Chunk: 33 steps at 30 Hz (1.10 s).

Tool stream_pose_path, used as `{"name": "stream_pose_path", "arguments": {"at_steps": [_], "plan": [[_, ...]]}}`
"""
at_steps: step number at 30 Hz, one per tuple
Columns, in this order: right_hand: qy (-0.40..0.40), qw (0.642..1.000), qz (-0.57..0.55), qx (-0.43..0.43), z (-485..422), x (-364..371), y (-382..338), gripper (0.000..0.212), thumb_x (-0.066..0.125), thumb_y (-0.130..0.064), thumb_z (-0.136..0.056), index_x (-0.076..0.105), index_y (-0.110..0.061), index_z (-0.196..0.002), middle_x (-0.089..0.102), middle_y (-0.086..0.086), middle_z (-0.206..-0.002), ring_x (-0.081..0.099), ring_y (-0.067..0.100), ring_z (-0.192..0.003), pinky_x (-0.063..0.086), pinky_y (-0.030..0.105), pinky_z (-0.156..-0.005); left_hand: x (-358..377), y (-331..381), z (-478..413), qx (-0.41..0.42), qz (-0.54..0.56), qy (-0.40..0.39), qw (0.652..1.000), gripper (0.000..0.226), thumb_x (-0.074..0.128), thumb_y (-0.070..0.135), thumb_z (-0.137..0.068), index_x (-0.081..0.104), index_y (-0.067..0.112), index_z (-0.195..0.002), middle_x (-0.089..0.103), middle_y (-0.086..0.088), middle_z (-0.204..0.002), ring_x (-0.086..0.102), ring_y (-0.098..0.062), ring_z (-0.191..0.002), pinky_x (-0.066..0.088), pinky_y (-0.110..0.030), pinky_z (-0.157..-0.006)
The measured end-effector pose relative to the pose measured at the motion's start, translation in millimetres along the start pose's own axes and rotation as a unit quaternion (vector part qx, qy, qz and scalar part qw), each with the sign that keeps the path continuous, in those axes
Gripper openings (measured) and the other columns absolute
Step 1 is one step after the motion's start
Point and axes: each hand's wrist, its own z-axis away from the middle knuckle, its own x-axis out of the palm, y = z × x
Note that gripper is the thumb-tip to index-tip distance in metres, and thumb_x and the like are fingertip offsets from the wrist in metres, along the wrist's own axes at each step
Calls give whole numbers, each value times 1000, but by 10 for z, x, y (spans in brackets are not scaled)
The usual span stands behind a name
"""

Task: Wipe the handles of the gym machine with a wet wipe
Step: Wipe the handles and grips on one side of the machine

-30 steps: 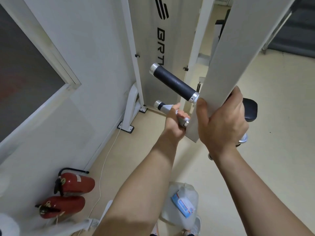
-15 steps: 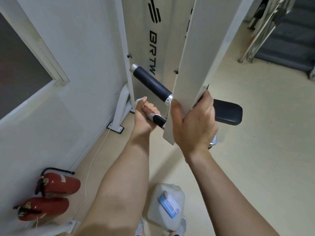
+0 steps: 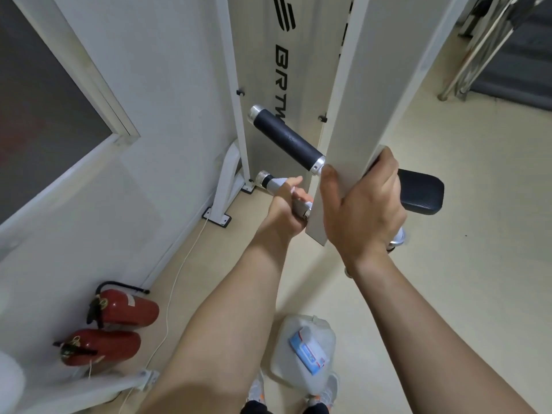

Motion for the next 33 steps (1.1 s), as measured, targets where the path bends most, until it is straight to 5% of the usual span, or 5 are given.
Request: {"name": "stream_pose_path", "arguments": {"at_steps": [6,13,21,24,33], "plan": [[-17,999,-28,14,18,29,-102,72,52,-62,-84,50,-7,-129,61,5,-115,59,29,-103,41,35,-66,-197,220,-70,64,114,-39,991,48,68,16,-80,28,26,-57,33,12,-43,27,-4,-40,30,-16,-49],[-5,1000,-12,11,-5,51,-73,71,53,-60,-84,51,-5,-128,62,6,-114,60,30,-102,37,33,-63,47,507,-115,40,-12,175,984,34,59,29,-88,38,23,-62,41,8,-56,41,-12,-43,38,-19,-50],[15,1000,20,10,-3,-6,58,70,52,-57,-84,53,0,-126,63,10,-104,61,33,-91,28,29,-60,-47,-40,46,45,111,-56,991,43,59,17,-83,28,25,-53,30,11,-43,26,-7,-41,24,-20,-53],[7,1000,14,11,15,-19,27,71,50,-59,-84,53,-2,-126,62,9,-105,60,32,-93,28,29,-61,-58,-107,102,27,133,-76,988,38,54,17,-85,30,24,-56,33,10,-41,34,-6,-35,36,-17,-44],[-10,1000,-10,11,28,-7,-36,73,47,-62,-83,50,-4,-128,61,7,-112,59,31,-100,32,31,-64,150,105,46,-36,23,124,991,29,62,28,-85,39,21,-70,47,8,-64,49,-13,-56,44,-18,-64]]}}
